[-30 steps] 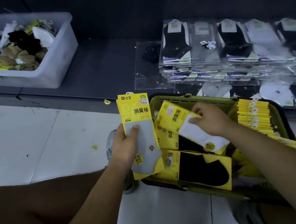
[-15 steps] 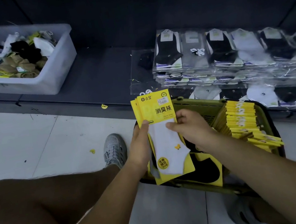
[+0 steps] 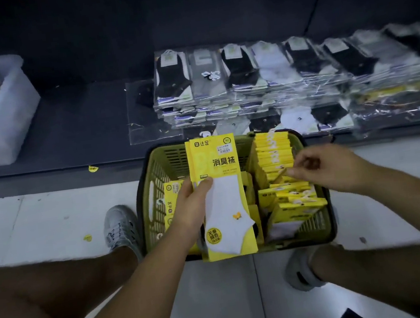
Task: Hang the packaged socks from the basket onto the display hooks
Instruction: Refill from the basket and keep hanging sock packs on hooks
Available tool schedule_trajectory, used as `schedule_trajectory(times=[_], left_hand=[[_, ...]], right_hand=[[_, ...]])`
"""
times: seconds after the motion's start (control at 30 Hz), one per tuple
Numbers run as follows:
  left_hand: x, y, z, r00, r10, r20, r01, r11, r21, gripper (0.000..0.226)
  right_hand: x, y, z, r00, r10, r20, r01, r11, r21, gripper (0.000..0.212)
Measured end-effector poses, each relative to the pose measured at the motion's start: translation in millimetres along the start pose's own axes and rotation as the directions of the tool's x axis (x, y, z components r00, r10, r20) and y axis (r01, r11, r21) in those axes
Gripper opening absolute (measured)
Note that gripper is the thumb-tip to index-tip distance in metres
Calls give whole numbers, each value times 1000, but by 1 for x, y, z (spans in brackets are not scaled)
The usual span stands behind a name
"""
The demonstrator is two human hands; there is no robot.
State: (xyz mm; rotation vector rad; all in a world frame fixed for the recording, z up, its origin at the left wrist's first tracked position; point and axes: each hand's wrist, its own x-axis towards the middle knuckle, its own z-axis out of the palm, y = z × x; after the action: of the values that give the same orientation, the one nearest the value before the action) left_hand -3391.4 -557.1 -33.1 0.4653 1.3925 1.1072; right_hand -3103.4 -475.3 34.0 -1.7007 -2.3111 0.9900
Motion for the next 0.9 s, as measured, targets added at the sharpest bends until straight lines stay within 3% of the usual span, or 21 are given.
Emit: schedule_trajectory(times=[0.1, 0.17, 0.27, 0.4, 0.53, 0.7, 0.8, 0.9], left_hand=[[-4, -9, 9, 1000, -15, 9, 15, 999, 42, 27], [-5, -12, 12, 1000, -24, 0, 24, 998, 59, 27], [-4, -14, 16, 999, -27, -19, 28, 997, 76, 24], [-2, -18, 23, 1000, -17, -9, 18, 994, 109, 17], [-2, -21, 27, 1000, -16, 5, 15, 990, 142, 16], [-1, -23, 29, 1000, -3, 8, 2, 984, 177, 18], [-1, -24, 29, 1000, -8, 12, 6, 982, 191, 22], [-1, -23, 29, 1000, -4, 10, 2, 983, 185, 20]], right_hand=[[-20, 17, 10, 991, -25, 129, 36, 996, -82, 43], [-26, 28, 23, 978, -32, 207, 91, 955, -282, 41], [-33, 39, 43, 981, -11, 195, 99, 888, -449, 44], [-36, 48, 60, 999, -12, 38, 28, 887, -461, 47], [-39, 52, 62, 1000, -21, -20, 11, 907, -420, 38], [-40, 56, 61, 996, -79, 42, 88, 938, -334, 30], [-40, 58, 63, 999, -43, 27, 49, 956, -289, 27], [-35, 56, 53, 994, 14, 104, 9, 974, -224, 20]])
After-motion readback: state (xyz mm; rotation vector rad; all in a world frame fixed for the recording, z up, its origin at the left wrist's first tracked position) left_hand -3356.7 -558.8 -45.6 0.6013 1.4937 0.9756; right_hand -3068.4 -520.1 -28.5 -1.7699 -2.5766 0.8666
